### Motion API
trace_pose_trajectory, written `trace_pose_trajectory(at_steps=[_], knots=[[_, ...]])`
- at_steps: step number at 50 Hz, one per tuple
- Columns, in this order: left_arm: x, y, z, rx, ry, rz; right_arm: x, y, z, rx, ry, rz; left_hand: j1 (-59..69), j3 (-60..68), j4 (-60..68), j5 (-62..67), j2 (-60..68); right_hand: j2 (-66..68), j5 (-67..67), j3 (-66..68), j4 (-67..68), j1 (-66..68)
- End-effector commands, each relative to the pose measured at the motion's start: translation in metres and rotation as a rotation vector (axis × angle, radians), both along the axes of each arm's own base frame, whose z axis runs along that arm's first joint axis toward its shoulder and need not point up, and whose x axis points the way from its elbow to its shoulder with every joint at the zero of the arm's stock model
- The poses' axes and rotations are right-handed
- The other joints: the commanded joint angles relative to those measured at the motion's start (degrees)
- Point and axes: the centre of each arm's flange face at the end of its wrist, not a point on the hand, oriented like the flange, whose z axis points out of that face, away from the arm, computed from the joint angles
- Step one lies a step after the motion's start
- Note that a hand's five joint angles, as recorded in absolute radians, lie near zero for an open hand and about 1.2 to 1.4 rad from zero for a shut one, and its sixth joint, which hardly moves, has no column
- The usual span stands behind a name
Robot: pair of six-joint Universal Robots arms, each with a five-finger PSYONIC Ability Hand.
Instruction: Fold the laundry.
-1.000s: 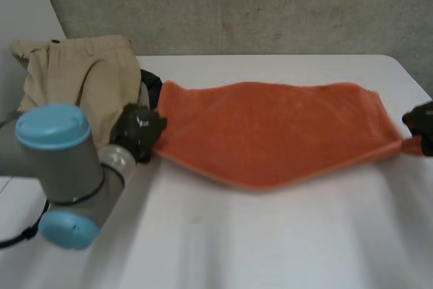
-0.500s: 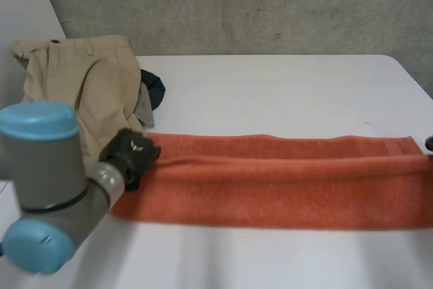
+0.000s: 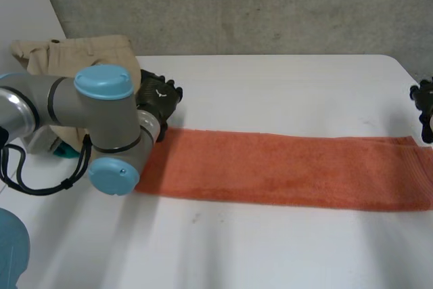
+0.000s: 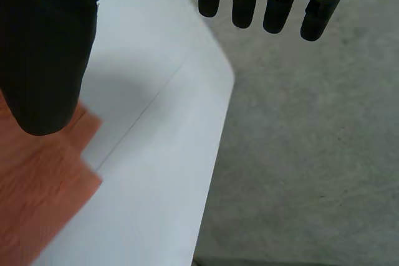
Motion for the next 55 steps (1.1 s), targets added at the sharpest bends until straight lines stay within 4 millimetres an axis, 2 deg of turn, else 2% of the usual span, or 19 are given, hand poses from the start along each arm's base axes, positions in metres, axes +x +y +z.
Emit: trace_pose_trajectory(at_steps=[1, 4, 9, 15, 25, 27, 28, 29, 31, 32, 35, 42, 44, 46, 47, 50, 51, 54, 55], knots=[[-0.004, 0.016, 0.001, 0.02, 0.005, -0.005, -0.001, 0.019, 0.016, 0.018, -0.125, 0.013, -1.6, -1.4, -0.8, -1.0, -1.0, -2.3, -2.6, -2.2, -2.2, -3.3], [0.003, 0.025, 0.007, 0.03, 0.002, 0.001, -0.01, 0.031, 0.012, 0.087, -0.136, 0.037, -1.6, -1.4, -0.8, -1.0, -1.0, -2.3, -2.6, -2.2, -2.2, -3.3], [0.012, 0.041, 0.01, 0.054, -0.008, -0.002, -0.037, 0.068, 0.004, 0.248, -0.161, 0.034, -1.6, -1.4, -0.8, -1.0, -1.0, 1.8, 1.5, 1.9, 1.9, 0.8], [0.02, 0.056, 0.014, 0.078, 0.046, 0.004, -0.059, 0.088, -0.013, 0.303, -0.175, 0.004, -1.6, -1.4, -0.8, -1.0, -1.0, 10.9, 10.6, 11.0, 11.0, 9.9], [0.021, 0.059, 0.015, 0.075, 0.077, 0.005, -0.075, 0.086, -0.033, 0.245, -0.145, -0.019, -1.3, -1.1, -0.5, -0.7, -0.7, 18.6, 18.4, 18.7, 18.7, 17.6], [0.021, 0.059, 0.016, 0.073, 0.078, 0.006, -0.078, 0.085, -0.038, 0.254, -0.148, -0.025, -1.3, -1.1, -0.5, -0.7, -0.7, 29.3, 29.1, 29.4, 29.4, 28.4], [0.021, 0.059, 0.017, 0.071, 0.08, 0.006, -0.079, 0.084, -0.04, 0.26, -0.149, -0.029, -1.1, -0.9, -0.3, -0.5, -0.5, 40.9, 40.6, 41.0, 41.0, 39.9], [0.022, 0.059, 0.018, 0.069, 0.08, 0.006, -0.086, 0.081, -0.041, 0.255, -0.131, -0.061, -1.1, -0.9, -0.3, -0.5, -0.5, 67.4, 67.2, 67.5, 67.5, 66.5], [0.023, 0.061, 0.023, 0.063, 0.084, 0.005, -0.097, 0.078, -0.038, 0.239, -0.119, -0.094, -1.1, -0.9, -0.3, -0.5, -0.5, 67.7, 67.4, 67.8, 67.8, 66.7], [0.023, 0.062, 0.025, 0.059, 0.087, 0.005, -0.114, 0.073, -0.034, 0.202, -0.092, -0.155, -1.1, -0.9, -0.3, -0.5, -0.5, 67.7, 67.4, 67.8, 67.8, 66.7], [0.026, 0.066, 0.033, 0.045, 0.096, 0.004, -0.137, 0.069, -0.021, 0.142, -0.047, -0.236, -1.1, -0.9, -0.3, -0.5, -0.5, 67.7, 67.4, 67.8, 67.8, 66.7], [0.034, 0.072, 0.049, 0.018, 0.112, 0.012, -0.138, 0.068, -0.005, 0.111, 0.072, -0.227, -1.3, -1.1, -0.5, -0.7, -0.7, 67.7, 67.4, 67.8, 67.8, 66.7], [0.037, 0.072, 0.049, 0.018, 0.112, 0.018, -0.116, 0.068, 0.004, 0.078, 0.08, -0.163, -1.3, -1.1, -0.5, -0.7, -0.7, 67.7, 67.4, 67.8, 67.8, 66.7], [0.042, 0.07, 0.051, 0.014, 0.114, 0.035, -0.083, 0.069, 0.02, 0.026, 0.081, -0.079, -1.3, -1.1, -0.5, -0.7, -0.7, 67.7, 67.4, 67.8, 67.8, 66.7], [0.043, 0.069, 0.053, 0.009, 0.118, 0.038, -0.043, 0.074, 0.032, -0.023, 0.065, 0.026, -1.3, -1.1, -0.5, -0.7, -0.7, 67.7, 67.4, 67.8, 67.8, 66.7], [0.047, 0.068, 0.057, 0.004, 0.123, 0.047, 0.011, 0.086, 0.042, -0.086, 0.028, 0.168, -1.3, -1.1, -0.5, -0.7, -0.7, 67.7, 67.4, 67.8, 67.8, 66.7], [0.047, 0.069, 0.057, 0.004, 0.124, 0.05, 0.042, 0.096, 0.048, -0.128, 0.008, 0.257, -1.3, -1.1, -0.5, -0.7, -0.7, 67.7, 67.4, 67.8, 67.8, 66.7], [0.049, 0.071, 0.062, -0.002, 0.141, 0.053, 0.088, 0.116, 0.057, -0.201, -0.021, 0.396, -1.3, -1.1, -0.5, -0.7, -0.7, 67.7, 67.4, 67.8, 67.8, 66.7], [0.05, 0.072, 0.062, 0.001, 0.147, 0.053, 0.117, 0.133, 0.064, -0.247, -0.036, 0.491, -1.4, -1.3, -0.7, -0.8, -0.8, 67.7, 67.4, 67.8, 67.8, 66.7]])
